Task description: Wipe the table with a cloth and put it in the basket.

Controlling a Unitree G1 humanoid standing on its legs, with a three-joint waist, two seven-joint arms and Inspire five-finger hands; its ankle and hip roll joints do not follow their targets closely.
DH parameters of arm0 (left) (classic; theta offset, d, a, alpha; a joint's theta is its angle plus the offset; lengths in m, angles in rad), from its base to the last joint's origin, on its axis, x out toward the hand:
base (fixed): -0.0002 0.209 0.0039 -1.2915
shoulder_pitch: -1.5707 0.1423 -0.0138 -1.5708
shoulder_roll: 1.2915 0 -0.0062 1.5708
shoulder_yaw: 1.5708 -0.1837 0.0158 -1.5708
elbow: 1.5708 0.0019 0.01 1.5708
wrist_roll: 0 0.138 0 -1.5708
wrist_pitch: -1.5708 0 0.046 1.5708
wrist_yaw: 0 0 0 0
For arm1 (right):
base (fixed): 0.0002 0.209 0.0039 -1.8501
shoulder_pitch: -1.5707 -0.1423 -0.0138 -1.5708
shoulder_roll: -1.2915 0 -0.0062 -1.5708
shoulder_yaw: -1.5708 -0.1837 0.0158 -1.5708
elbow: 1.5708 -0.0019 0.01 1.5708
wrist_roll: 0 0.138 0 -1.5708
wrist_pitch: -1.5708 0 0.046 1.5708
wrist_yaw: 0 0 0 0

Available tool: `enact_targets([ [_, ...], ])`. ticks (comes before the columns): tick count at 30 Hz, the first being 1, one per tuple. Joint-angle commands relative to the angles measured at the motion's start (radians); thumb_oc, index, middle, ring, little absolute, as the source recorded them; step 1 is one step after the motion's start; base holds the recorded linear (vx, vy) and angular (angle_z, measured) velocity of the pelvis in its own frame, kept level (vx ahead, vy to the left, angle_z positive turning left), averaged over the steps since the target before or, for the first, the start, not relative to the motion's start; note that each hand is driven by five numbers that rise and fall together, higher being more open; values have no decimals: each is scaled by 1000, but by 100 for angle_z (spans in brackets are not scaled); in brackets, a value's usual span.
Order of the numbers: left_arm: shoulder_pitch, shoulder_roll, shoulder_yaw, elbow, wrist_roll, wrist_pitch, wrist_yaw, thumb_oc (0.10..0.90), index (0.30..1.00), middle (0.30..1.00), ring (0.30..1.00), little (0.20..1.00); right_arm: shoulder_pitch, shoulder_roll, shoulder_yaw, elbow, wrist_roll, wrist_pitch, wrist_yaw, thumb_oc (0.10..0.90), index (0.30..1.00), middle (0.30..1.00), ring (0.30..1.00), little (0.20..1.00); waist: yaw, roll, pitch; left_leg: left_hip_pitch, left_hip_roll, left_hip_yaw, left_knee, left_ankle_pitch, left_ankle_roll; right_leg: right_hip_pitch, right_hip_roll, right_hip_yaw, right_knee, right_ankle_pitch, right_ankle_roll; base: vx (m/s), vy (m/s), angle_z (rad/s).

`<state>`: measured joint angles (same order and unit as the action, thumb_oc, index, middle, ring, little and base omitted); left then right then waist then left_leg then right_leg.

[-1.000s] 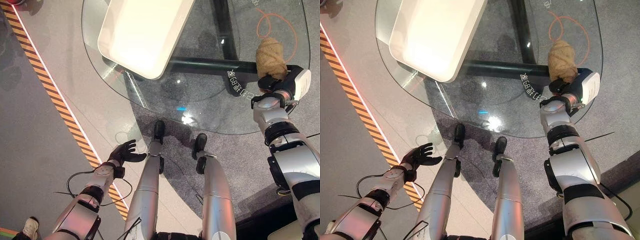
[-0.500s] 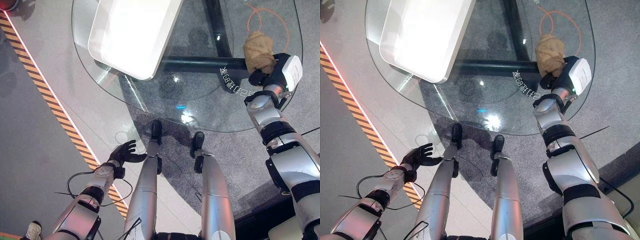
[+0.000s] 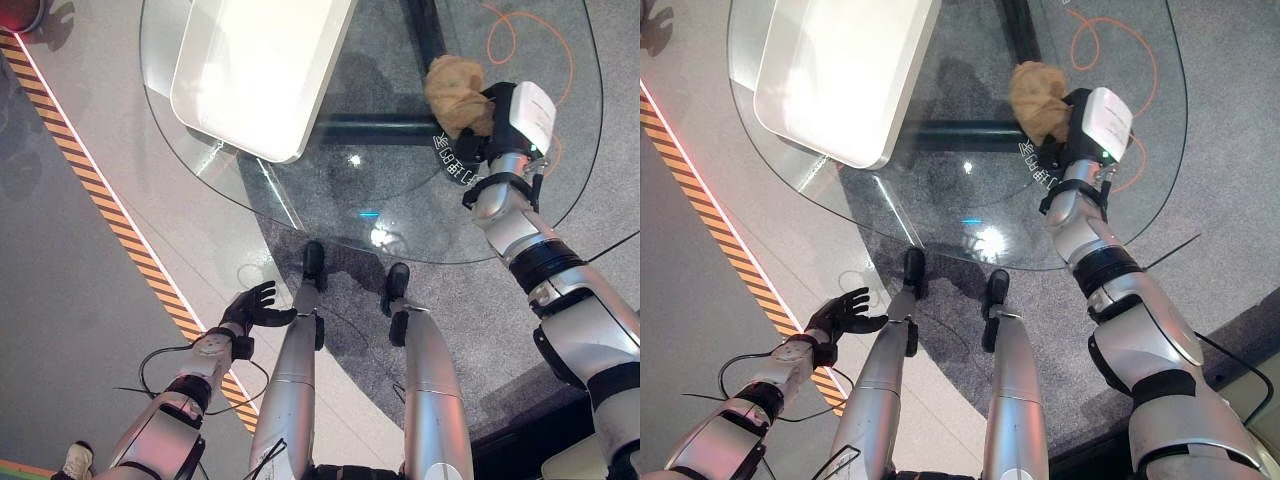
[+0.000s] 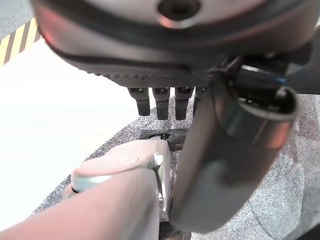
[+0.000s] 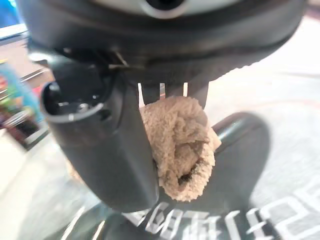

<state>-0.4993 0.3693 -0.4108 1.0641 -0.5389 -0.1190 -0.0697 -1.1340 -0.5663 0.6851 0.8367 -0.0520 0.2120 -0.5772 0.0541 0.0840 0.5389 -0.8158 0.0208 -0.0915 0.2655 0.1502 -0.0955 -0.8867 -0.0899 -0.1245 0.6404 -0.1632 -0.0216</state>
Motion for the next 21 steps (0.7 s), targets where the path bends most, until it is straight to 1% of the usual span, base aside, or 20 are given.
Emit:
enact_targets([
  [1, 63, -20, 30, -11, 0, -27, 22, 800, 900, 900, 900, 900, -11, 67, 77, -136, -98, -55, 91, 100, 300, 300, 300, 200, 25, 19, -19, 21, -79, 81, 150, -151, 83, 57, 48, -7, -119, 67, 18, 0, 0, 0],
  [9, 67, -30, 35, -19, 4, -26, 30, 800, 900, 900, 900, 900, 35, 97, 110, -229, -139, -55, 146, 100, 300, 300, 300, 200, 19, 18, -19, 20, -80, 85, 145, -144, 81, 55, 49, -6, -126, 70, 18, 0, 0, 0],
  [21, 65, -38, 49, -23, 6, -28, 39, 800, 900, 900, 900, 900, 106, 130, 134, -296, -177, -79, 220, 100, 300, 300, 300, 200, 13, 12, -19, 12, -79, 87, 143, -137, 78, 47, 47, -7, -125, 73, 20, 0, 0, 0],
])
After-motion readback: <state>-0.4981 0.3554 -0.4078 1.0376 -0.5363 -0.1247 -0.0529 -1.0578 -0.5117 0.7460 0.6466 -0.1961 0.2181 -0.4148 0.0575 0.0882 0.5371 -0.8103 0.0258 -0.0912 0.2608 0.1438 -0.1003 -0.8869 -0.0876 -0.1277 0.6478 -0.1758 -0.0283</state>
